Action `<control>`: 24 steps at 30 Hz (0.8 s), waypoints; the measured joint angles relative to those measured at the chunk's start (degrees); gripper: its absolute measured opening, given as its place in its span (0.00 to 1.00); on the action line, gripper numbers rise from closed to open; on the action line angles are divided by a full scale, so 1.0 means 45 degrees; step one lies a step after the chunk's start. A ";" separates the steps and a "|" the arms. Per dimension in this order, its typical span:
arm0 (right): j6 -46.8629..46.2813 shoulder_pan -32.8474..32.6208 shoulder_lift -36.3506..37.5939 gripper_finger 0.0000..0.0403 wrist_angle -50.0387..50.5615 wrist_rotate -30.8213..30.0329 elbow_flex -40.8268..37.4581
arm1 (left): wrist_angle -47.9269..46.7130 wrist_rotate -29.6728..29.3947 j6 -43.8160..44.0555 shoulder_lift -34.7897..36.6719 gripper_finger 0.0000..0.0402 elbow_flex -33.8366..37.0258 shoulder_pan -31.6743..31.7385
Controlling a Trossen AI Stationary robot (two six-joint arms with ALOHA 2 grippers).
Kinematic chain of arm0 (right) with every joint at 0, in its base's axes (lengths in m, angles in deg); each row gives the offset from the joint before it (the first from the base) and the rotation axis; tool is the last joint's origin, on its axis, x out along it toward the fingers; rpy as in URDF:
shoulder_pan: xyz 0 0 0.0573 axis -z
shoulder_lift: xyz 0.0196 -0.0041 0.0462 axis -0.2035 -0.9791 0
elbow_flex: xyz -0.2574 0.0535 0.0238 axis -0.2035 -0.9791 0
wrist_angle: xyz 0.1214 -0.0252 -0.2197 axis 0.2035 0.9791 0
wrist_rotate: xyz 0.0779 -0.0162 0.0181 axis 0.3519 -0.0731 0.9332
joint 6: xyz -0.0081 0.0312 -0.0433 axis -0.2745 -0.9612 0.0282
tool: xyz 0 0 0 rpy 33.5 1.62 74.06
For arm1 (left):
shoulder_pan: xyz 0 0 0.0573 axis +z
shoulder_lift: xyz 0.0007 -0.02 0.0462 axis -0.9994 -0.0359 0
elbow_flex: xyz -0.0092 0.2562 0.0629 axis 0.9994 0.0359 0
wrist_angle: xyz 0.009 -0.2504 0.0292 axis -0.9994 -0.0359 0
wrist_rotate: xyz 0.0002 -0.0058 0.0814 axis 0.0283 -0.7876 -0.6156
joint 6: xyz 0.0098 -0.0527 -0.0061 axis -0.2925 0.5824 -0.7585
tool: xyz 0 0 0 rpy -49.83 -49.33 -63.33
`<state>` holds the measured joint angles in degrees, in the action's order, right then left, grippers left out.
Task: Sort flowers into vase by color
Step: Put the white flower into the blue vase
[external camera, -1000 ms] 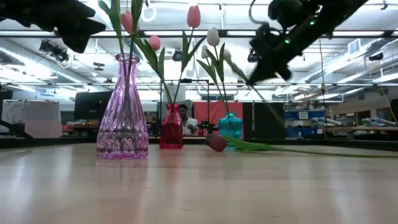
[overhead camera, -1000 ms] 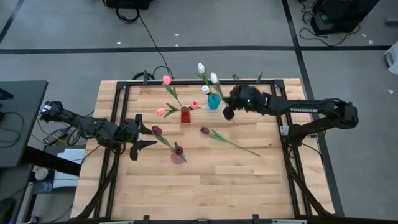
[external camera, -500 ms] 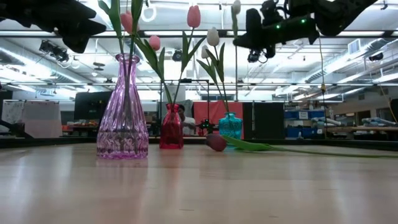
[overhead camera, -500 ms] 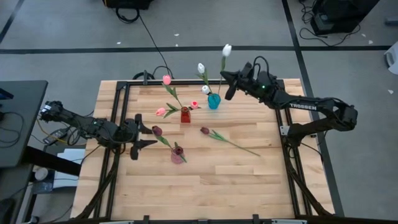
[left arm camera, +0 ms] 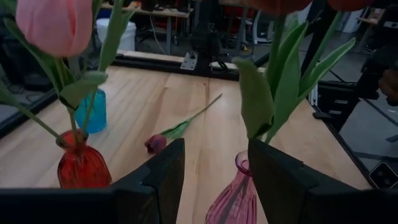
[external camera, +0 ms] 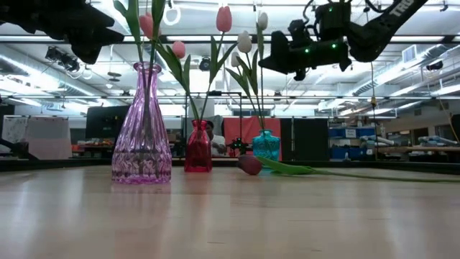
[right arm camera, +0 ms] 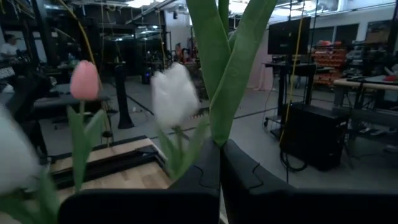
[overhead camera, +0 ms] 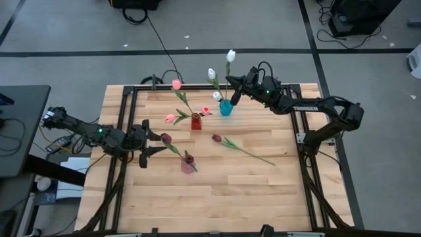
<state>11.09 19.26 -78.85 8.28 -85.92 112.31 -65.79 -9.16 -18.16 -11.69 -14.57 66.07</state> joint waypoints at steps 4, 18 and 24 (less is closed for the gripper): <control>0.0253 -0.0030 -0.0039 0.02 0.0175 0.0095 0.0000 | -0.0449 0.0029 0.0497 0.0002 0.45 0.0000 0.0000; 0.0314 -0.0208 0.0676 0.02 0.1018 0.0357 -0.0024 | -0.0774 -0.0087 0.0595 -0.0003 0.45 0.0000 0.0000; 0.0101 -0.0226 0.0627 0.02 0.1481 0.0338 -0.0024 | -0.0781 -0.0141 0.0604 0.0002 0.45 0.0000 0.0024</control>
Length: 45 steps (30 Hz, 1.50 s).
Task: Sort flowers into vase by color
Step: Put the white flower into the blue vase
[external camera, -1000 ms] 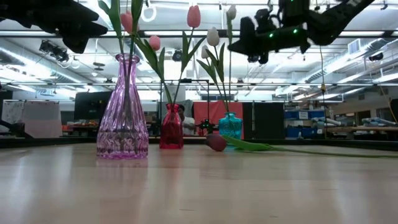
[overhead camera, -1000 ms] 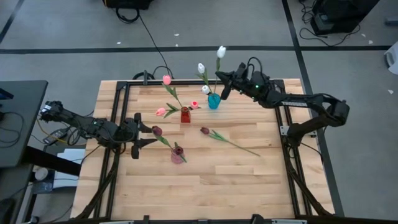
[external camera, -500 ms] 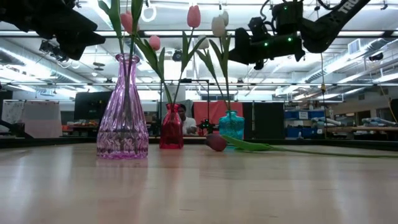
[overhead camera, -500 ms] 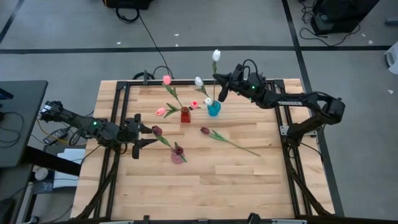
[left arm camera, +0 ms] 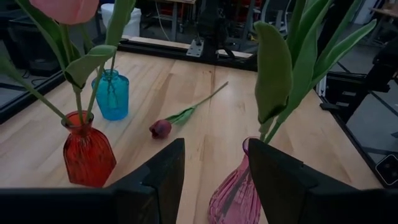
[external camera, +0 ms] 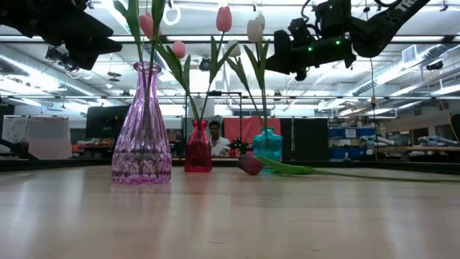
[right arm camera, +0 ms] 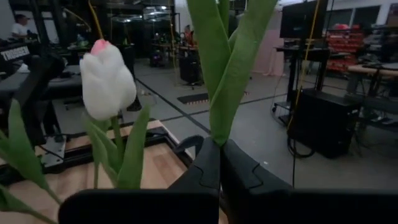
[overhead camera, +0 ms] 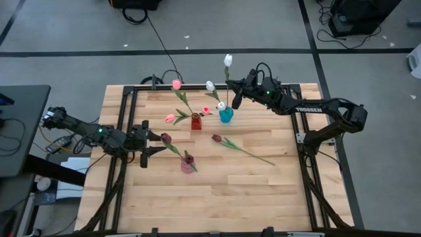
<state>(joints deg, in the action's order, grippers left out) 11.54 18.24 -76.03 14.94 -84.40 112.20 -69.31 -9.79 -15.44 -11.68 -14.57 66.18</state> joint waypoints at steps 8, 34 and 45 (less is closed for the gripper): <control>-0.0273 -0.0099 0.0303 0.02 0.0092 0.0039 0.0000 | 0.0012 -0.0174 -0.0011 0.0000 0.45 0.0000 0.0000; -0.0183 -0.0730 0.1001 0.02 0.1336 -0.0326 -0.0066 | -0.0214 -0.0282 -0.0045 0.0019 0.45 -0.0015 0.0000; -0.0117 -0.0818 0.1001 0.02 0.1204 -0.0335 -0.1066 | -0.0161 -0.0401 -0.0350 0.0019 0.45 -0.0015 0.0000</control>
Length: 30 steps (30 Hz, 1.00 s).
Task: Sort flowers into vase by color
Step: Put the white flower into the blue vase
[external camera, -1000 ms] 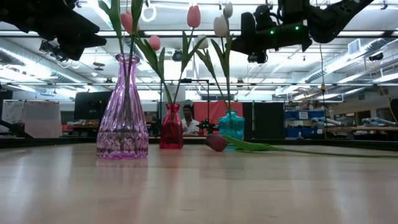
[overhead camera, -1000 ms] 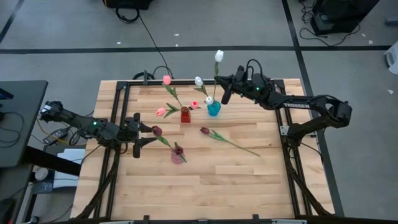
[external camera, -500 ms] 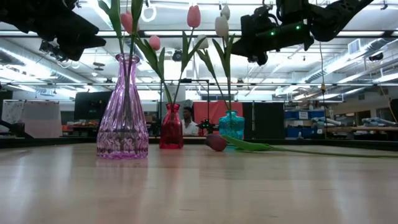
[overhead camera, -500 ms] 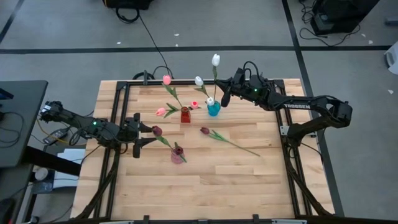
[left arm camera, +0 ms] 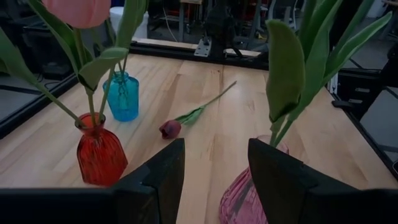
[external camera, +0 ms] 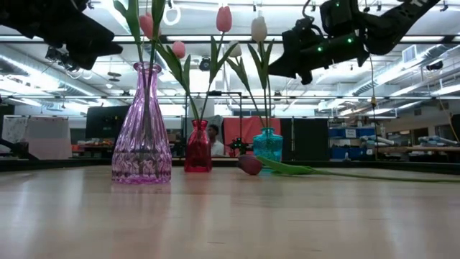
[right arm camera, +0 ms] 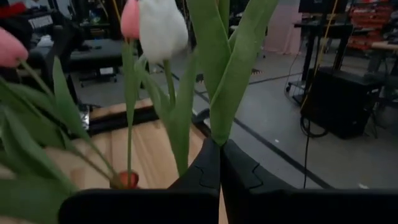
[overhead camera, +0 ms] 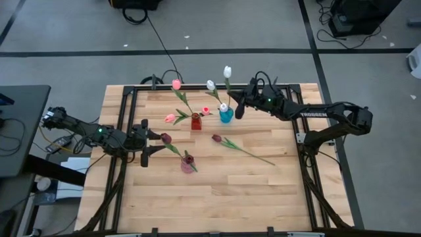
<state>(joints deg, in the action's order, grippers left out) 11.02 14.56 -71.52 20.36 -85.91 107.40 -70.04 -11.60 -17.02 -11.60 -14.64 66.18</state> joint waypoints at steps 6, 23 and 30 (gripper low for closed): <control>-0.0030 -0.0153 0.0000 0.06 0.0000 0.0075 -0.0817 | 0.0020 -0.0007 -0.0025 0.0000 0.45 0.0000 0.0000; -0.1197 -0.1346 0.1533 0.32 0.4888 0.0294 -0.1027 | -0.0232 0.0224 -0.0355 0.0015 0.45 0.0000 0.0000; -0.4162 -0.3133 0.1274 0.31 0.8018 0.0989 -0.1027 | -0.0349 0.0227 -0.0878 0.0015 0.45 0.0000 0.0000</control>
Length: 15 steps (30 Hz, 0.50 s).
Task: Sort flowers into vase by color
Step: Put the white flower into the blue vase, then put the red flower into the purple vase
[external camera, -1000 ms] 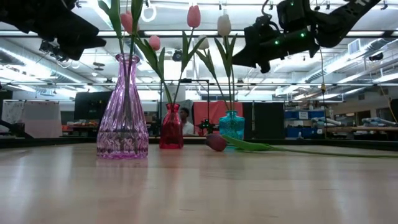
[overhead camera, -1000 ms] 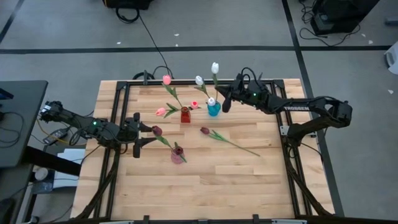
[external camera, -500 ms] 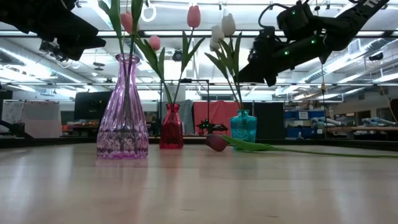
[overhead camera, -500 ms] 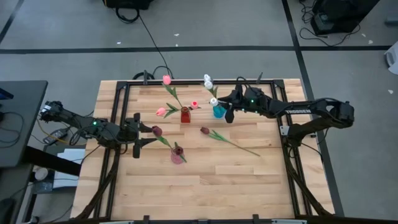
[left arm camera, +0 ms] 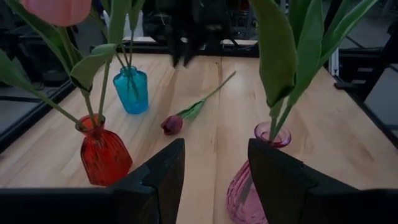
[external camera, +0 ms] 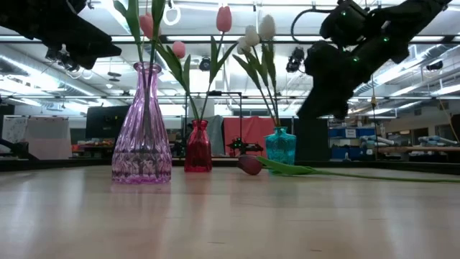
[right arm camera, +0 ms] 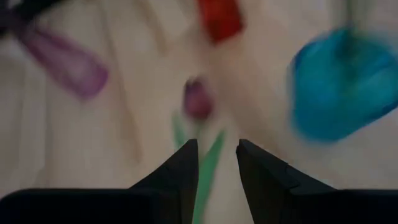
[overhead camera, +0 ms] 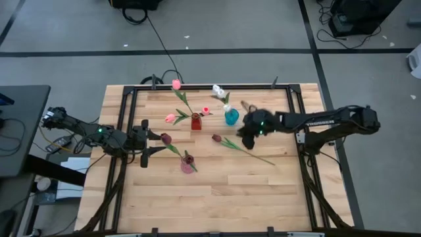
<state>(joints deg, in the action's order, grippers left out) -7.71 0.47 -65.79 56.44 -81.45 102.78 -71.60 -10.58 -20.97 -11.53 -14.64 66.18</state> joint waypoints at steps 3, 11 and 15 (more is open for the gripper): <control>-0.0297 -0.1073 -0.0718 0.31 0.0182 -0.0446 0.0000 | 0.0005 0.0000 -0.0142 0.0000 0.45 0.0000 0.0000; -0.1486 -0.2757 -0.2347 0.30 0.0258 -0.1839 0.0000 | 0.0131 0.0000 -0.0052 0.0005 0.45 0.0000 0.0000; -0.1626 -0.3374 -0.2825 0.30 0.0712 -0.2578 0.0000 | 0.0137 0.0000 -0.0045 0.0005 0.45 0.0000 0.0000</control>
<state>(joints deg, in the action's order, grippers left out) -15.03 -14.72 -78.50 59.65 -93.06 102.78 -70.99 -10.58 -21.17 -11.51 -14.64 66.18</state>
